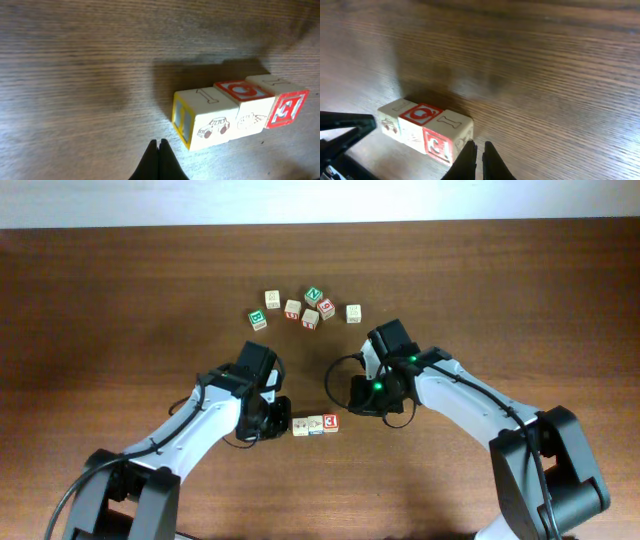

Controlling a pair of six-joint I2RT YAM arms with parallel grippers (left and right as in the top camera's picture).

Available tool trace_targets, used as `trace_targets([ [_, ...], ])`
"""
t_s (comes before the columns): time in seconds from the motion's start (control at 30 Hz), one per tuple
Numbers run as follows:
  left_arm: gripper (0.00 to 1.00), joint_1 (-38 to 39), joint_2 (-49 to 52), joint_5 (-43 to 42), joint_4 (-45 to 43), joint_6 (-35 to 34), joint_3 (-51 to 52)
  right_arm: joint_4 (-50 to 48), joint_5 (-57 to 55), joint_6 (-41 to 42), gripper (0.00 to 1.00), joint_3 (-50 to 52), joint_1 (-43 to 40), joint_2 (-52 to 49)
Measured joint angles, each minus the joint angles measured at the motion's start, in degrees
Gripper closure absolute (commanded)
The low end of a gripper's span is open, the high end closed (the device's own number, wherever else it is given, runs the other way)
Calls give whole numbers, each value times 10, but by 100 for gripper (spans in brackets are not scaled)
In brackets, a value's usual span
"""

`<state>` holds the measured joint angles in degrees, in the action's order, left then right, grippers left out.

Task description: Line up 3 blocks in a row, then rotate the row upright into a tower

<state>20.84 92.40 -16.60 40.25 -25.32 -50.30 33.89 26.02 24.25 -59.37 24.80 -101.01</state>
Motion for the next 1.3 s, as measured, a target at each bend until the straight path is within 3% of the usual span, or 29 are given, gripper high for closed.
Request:
trace_targets([
  [0.47,100,6,35,-26,-66,35,10,-8,2,0,92,0,19,0],
  [1.3,100,5,38,-23,-66,39,11,-15,68,15,95,0,18,-38],
])
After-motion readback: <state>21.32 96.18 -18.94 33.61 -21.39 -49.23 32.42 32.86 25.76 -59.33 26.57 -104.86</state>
